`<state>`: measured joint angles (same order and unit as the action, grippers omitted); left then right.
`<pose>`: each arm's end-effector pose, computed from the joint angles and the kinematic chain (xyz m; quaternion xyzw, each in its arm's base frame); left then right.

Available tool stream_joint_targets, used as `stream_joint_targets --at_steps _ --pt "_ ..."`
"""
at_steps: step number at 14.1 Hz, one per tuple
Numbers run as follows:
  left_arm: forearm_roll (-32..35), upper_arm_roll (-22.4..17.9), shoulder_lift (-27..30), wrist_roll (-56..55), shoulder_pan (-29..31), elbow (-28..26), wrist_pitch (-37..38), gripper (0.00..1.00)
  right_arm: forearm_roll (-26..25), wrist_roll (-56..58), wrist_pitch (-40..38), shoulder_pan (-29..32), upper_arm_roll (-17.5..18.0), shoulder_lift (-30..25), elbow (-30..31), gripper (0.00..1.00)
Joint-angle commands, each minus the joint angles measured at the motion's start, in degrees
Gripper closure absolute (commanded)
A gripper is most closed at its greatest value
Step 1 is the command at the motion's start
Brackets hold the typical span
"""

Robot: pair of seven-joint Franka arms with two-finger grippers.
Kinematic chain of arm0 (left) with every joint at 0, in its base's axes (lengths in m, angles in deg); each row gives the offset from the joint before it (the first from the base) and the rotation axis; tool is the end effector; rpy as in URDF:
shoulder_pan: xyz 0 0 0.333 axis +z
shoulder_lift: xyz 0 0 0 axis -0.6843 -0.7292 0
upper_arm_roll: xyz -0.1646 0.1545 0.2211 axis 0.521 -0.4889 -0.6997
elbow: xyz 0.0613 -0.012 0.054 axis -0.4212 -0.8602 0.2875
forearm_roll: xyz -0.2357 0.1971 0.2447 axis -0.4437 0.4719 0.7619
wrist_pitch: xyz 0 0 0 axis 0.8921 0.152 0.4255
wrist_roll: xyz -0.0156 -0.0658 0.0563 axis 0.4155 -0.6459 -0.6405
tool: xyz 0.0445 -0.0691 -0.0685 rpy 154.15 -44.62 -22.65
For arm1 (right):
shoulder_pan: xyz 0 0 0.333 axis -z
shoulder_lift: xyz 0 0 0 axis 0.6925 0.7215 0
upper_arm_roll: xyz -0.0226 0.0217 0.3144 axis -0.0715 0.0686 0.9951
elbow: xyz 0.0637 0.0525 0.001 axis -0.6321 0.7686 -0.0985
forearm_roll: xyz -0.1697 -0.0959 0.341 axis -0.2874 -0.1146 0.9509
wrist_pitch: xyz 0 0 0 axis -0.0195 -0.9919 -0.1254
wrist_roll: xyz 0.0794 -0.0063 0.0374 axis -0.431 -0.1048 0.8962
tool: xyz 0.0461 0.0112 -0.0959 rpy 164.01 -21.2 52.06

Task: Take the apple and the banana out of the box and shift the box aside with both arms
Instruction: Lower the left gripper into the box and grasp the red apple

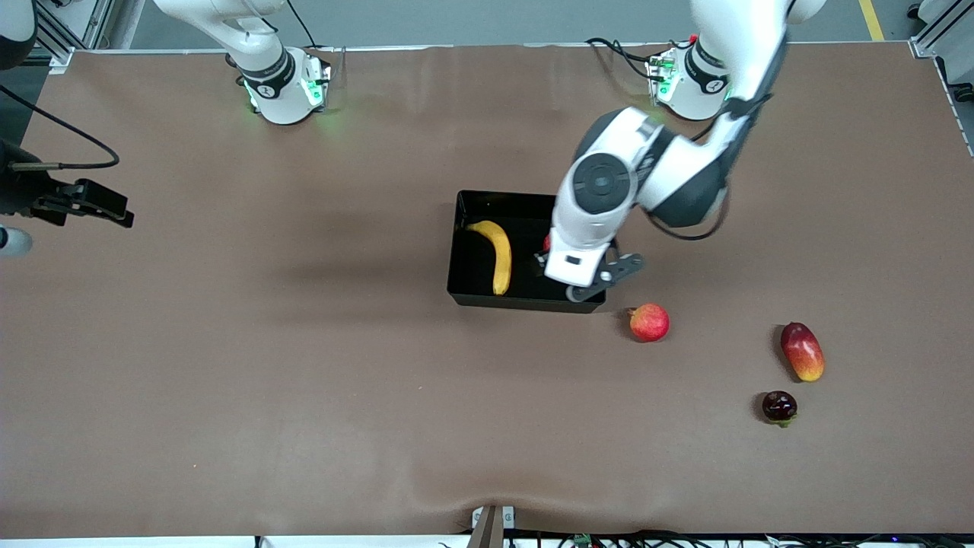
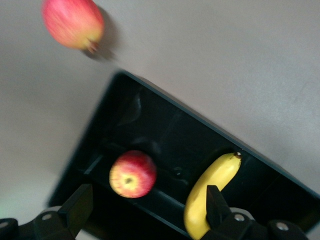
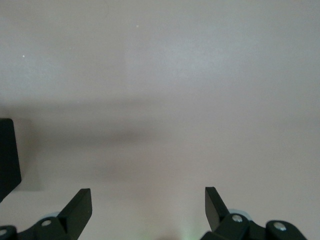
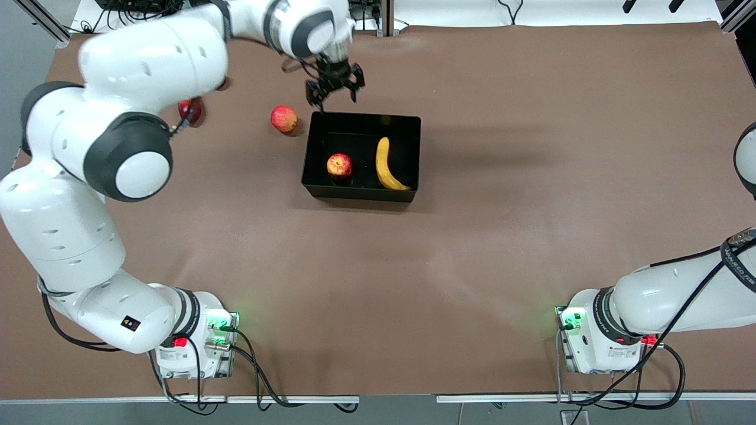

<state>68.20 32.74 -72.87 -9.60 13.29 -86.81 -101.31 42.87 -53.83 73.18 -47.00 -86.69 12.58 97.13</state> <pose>0.5281 -0.4093 0.3438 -0.9673 -0.2465 0.0552 0.0231 0.5772 0.0008 0.6207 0.9987 -0.0193 -0.0482 0.0008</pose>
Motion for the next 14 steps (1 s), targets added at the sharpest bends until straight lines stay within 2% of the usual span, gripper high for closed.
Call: stream_joint_targets --at_steps 1,6,8,11,12,13,14 --pt "1.83 -0.40 1.70 -3.14 -1.04 -8.65 -7.67 0.00 0.12 -0.69 -0.10 0.27 -0.20 -0.30 -0.67 0.00" --pt "2.99 -0.40 0.38 -3.75 -2.28 -16.58 -15.67 0.00 0.29 -0.60 0.17 1.24 -0.55 -3.36 2.04 0.00" --pt "3.51 -0.40 -1.54 -4.81 -3.15 -16.76 -16.91 0.00 0.29 -0.60 1.04 1.16 -0.55 -7.83 7.47 0.00" --pt "6.40 -0.40 -3.75 -6.38 -4.03 -16.85 -17.36 0.00 0.29 -0.60 8.58 1.68 -0.64 -16.01 18.29 0.00" --pt "7.20 -0.31 -4.19 -7.26 -4.12 -16.76 -17.36 0.00 0.29 -0.60 8.60 2.03 -0.56 -16.03 18.49 0.00" --pt "7.20 -0.31 -4.37 -7.36 -4.56 -16.59 -17.36 0.20 0.38 -0.69 8.78 1.86 -0.55 -15.86 18.23 0.00" --pt "7.20 -0.40 -4.46 -7.36 -5.08 -16.24 -17.36 0.66 0.38 -0.69 9.04 1.68 -0.47 -15.59 17.79 0.00"
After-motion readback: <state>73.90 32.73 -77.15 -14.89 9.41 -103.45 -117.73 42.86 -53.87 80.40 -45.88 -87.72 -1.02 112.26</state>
